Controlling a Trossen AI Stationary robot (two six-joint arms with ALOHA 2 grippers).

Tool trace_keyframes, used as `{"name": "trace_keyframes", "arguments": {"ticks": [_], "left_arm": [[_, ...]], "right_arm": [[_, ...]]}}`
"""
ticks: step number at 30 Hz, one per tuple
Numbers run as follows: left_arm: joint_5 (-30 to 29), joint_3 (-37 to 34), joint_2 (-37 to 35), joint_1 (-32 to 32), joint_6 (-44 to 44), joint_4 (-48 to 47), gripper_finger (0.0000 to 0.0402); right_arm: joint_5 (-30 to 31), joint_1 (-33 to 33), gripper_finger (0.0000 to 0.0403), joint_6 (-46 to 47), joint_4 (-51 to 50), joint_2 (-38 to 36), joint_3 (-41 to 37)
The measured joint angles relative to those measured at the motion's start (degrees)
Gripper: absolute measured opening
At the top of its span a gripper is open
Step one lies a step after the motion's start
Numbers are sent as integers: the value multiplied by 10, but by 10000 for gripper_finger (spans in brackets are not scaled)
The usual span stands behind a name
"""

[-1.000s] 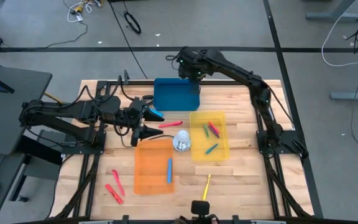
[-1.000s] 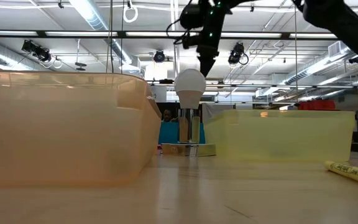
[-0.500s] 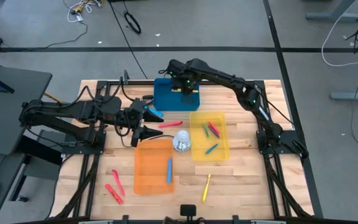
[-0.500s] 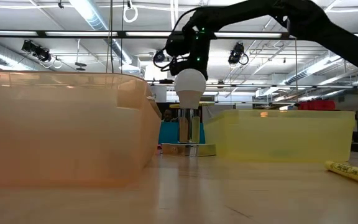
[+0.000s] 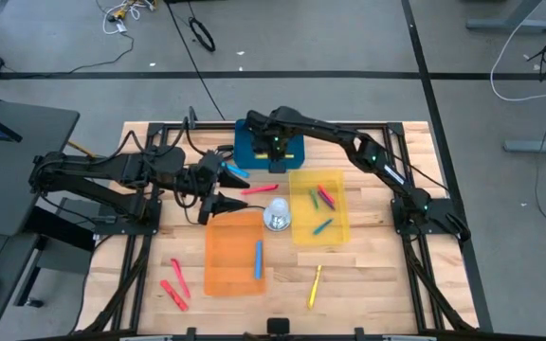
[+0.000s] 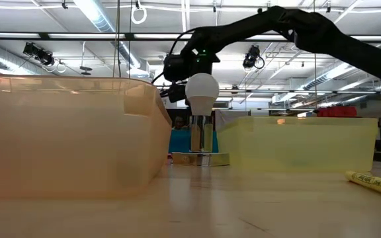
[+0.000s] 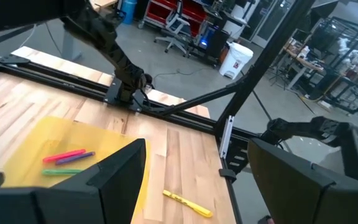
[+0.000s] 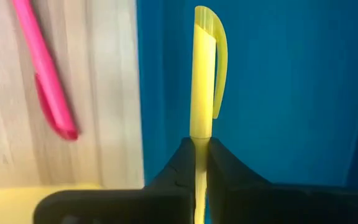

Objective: Pick & Place Markers
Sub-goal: Put the right yellow pen into the blue bin, then put the yellow pen into the blue bin

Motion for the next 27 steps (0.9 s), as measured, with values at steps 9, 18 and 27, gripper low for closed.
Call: {"name": "trace_keyframes", "arguments": {"ticks": [9,18,27], "left_arm": [[8,0,0,0,0,1,286],[8,0,0,-4,-3,1,286],[8,0,0,-9,-4,0,286]], "right_arm": [[-16,-5,4,11,15,14,0],[7,2,60,-3,22,14,0],[7,6,124,-6,26,13,0]]}}
